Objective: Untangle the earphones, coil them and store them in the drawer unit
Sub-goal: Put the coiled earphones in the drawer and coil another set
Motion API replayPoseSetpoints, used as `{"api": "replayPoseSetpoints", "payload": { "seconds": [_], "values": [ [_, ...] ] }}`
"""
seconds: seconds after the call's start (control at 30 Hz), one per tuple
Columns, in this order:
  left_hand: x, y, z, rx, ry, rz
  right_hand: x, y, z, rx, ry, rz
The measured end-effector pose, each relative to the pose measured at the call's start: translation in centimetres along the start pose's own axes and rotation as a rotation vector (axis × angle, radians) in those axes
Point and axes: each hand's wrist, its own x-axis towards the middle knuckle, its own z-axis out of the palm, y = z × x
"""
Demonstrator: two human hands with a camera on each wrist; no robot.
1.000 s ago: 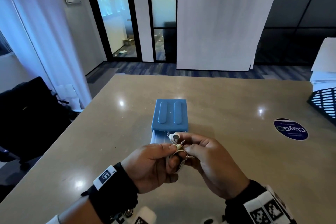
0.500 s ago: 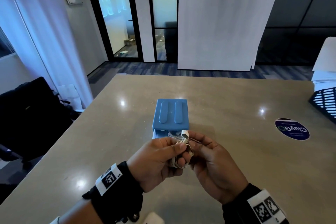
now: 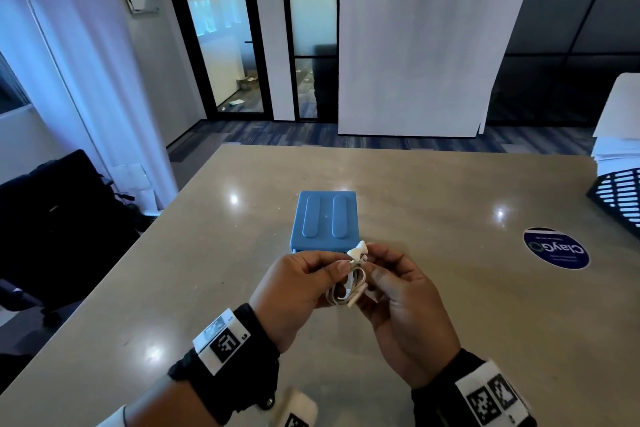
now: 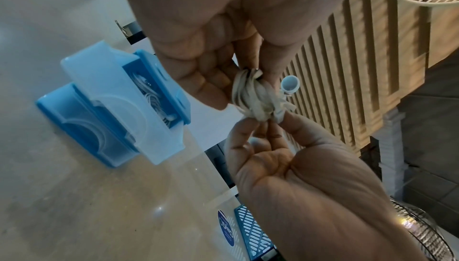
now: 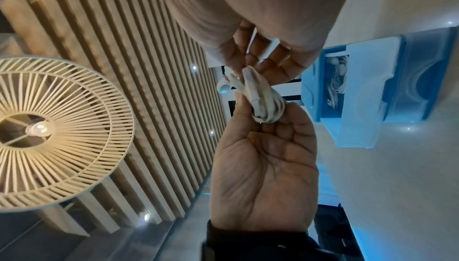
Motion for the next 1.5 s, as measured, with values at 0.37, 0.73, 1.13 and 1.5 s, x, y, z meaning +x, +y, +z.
{"api": "replayPoseSetpoints", "payload": {
  "seconds": [0.37,0.73,1.13,1.5],
  "values": [
    [0.0,0.1,-0.4,0.119,0.011,0.012,0.4,0.4,-1.6,0.126,-0.189,-0.070],
    [0.3,0.5,-0.7,0.236,0.082,0.073,0.3,0.0,-2.2,-1.136,-0.200,-0.813],
    [-0.1,0.3,-0.8,0.219,0.047,0.117,0.0,-0.7,-1.0,-0.622,-0.206,-0.187],
    [0.0,-2.0,-1.9,0.452,0.032,0.155,1.0,1.8,-0.8,-1.100,-0.111,-0.328]
  ]
}}
